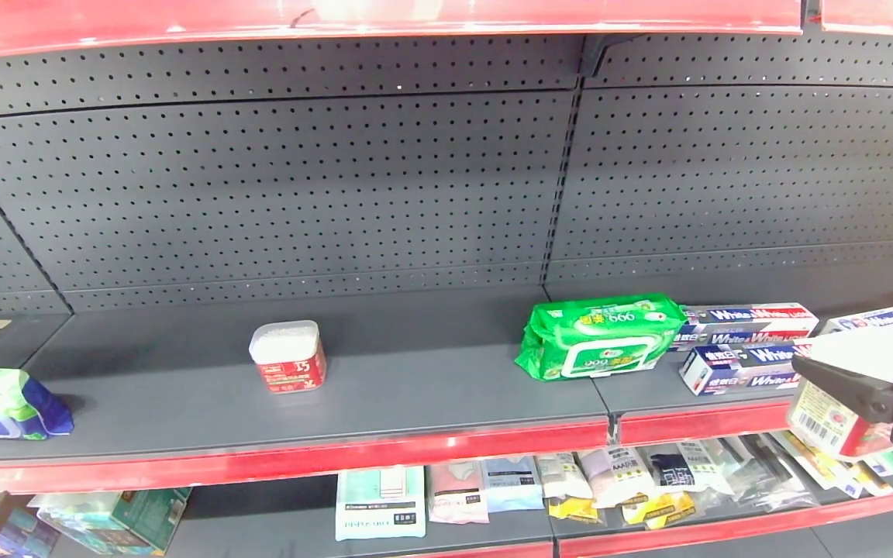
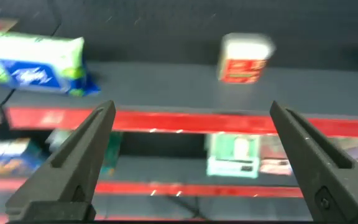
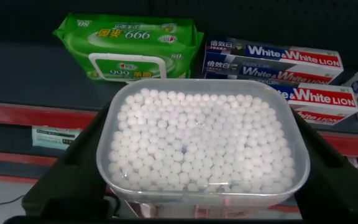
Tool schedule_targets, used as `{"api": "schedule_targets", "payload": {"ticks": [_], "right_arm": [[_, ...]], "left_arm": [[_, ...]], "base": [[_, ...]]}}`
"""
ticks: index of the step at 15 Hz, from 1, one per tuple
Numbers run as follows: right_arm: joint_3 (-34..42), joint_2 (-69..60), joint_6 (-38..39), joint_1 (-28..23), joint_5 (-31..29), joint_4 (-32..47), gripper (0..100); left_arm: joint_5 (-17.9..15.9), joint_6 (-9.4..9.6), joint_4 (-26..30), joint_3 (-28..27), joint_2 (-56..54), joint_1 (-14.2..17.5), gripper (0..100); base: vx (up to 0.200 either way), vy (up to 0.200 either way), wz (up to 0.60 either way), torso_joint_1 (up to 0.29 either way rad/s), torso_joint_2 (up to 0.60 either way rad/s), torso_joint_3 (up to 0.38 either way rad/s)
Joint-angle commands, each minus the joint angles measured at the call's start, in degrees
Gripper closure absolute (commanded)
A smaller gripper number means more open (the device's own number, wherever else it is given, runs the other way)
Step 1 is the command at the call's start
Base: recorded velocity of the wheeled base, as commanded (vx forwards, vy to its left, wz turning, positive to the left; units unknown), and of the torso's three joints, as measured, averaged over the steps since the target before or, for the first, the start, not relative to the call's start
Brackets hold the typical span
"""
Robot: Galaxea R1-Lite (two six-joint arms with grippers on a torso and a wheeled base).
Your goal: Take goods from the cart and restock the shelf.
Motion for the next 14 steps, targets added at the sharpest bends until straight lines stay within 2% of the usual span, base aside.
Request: {"api": "schedule_targets", "payload": {"ticks": [1, 2, 3, 4, 6, 7, 8, 9, 10, 11, 13, 14], "right_arm": [[-0.1, 1.2, 0.0, 0.0, 0.0, 0.0, 100], [0.0, 1.4, 0.0, 0.0, 0.0, -0.1, 100], [-0.1, 1.5, 0.0, 0.1, 0.0, -0.1, 100], [-0.1, 1.8, 0.0, 0.0, 0.0, -0.2, 100], [-0.6, 2.1, 0.0, 0.0, 0.0, -0.2, 100], [-0.8, 2.3, 0.1, 0.0, 0.0, -0.2, 100], [-0.9, 2.5, 0.0, 0.0, 0.0, -0.2, 100], [-1.0, 2.7, 0.1, 0.0, 0.0, -0.3, 100], [-1.0, 2.8, 0.1, -0.1, 0.0, -0.3, 100], [-1.0, 2.7, 0.1, -0.1, 0.0, -0.3, 100], [-0.9, 2.7, 0.1, -0.2, 0.0, -0.3, 100], [-0.8, 2.8, 0.1, -0.2, -0.1, -0.2, 100]], "left_arm": [[2.0, 0.01, -3.9, -1.8, 16.6, -0.1, 0], [1.6, 0.01, -4.2, -2.5, 19.1, -0.2, 0], [1.7, -1.57, -4.2, -5.7, 26.7, -0.1, 0], [2.2, -3.94, -6.9, -7.4, 32.1, -0.2, 0], [4.9, -7.02, -18.7, -8.6, 43.9, -0.2, 0], [8.1, -7.11, -24.5, -8.4, 49.7, -0.8, 0], [9.7, -7.28, -26.7, -8.5, 52.1, -1.8, 0], [11.6, -7.72, -31.0, -9.4, 56.7, -4.9, 0], [11.6, -7.81, -31.3, -10.8, 58.9, -7.1, 0], [11.6, -9.04, -31.4, -12.4, 61.2, -9.3, 0], [11.8, -14.67, -30.6, -17.5, 64.8, -12.6, 0], [11.8, -15.81, -29.4, -19.7, 66.0, -13.2, 0]], "base": [[0.0, 0.0, 0.0, 0.0, 0.0, 0.0], [0.0, 0.0, 0.0, 0.0, 0.0, 0.0], [0.0, 0.0, 0.0, 0.0, 0.0, 0.0], [0.0, 0.0, 0.0, 0.0, 0.0, 0.0], [0.0, 0.0, 0.0, 0.0, 0.0, 0.0], [0.0, 0.0, 0.0, 0.0, 0.0, 0.0], [0.0, 0.0, 0.0, 0.0, 0.0, 0.0], [0.0, 0.0, 0.0, 0.0, 0.0, 0.0], [0.0, 0.0, 0.0, 0.0, 0.0, 0.0], [0.0, 0.0, 0.0, 0.0, 0.0, 0.0], [0.0, 0.0, 0.0, 0.0, 0.0, 0.0], [0.0, 0.0, 0.0, 0.0, 0.0, 0.0]]}}
